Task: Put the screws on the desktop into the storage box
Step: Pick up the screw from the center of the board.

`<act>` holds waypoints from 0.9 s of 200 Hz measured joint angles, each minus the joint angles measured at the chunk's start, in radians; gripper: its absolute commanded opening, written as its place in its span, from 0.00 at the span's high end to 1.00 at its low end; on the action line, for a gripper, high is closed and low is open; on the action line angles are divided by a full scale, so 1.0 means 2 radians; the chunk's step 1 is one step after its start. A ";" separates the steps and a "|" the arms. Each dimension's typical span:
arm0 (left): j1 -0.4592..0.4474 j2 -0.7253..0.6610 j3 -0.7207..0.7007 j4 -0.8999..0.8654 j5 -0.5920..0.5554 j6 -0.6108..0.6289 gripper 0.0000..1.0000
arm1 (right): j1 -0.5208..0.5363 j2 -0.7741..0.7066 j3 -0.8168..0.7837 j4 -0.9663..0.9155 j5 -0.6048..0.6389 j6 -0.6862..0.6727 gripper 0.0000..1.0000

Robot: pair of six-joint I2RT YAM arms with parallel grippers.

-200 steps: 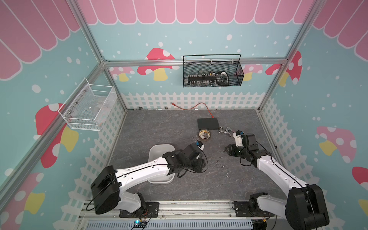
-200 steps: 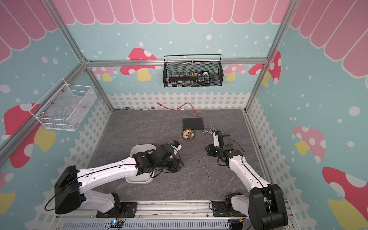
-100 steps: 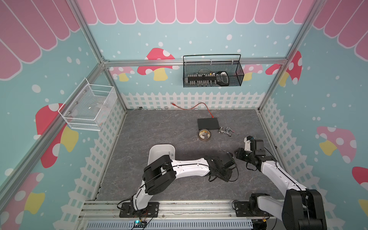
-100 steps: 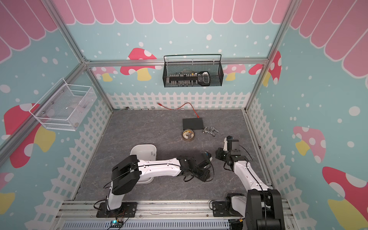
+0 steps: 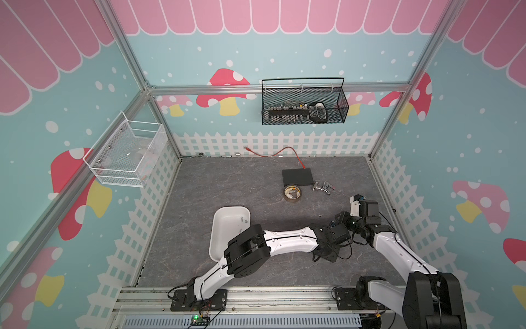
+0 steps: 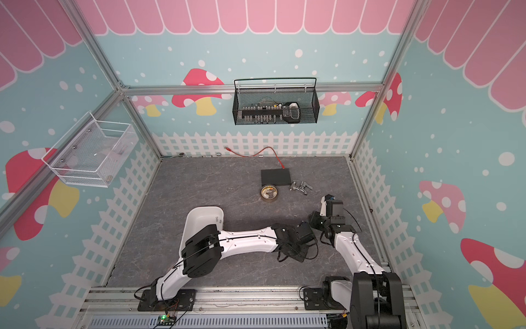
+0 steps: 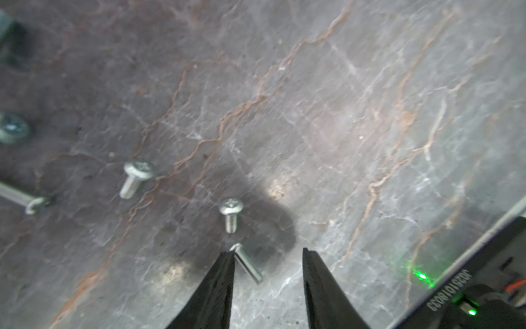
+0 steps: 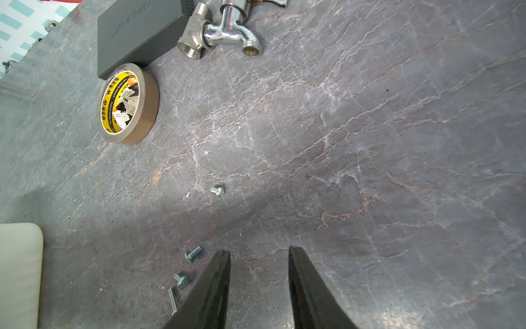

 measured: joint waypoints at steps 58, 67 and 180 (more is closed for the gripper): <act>-0.001 0.014 0.024 -0.030 -0.027 -0.005 0.56 | 0.000 0.000 0.000 0.000 -0.015 0.000 0.60; -0.001 0.015 0.027 -0.033 -0.031 -0.006 0.56 | 0.000 0.000 0.000 0.000 -0.016 0.000 0.60; 0.000 0.055 0.097 -0.095 -0.066 0.024 0.60 | -0.005 0.001 -0.002 0.004 -0.007 0.000 0.60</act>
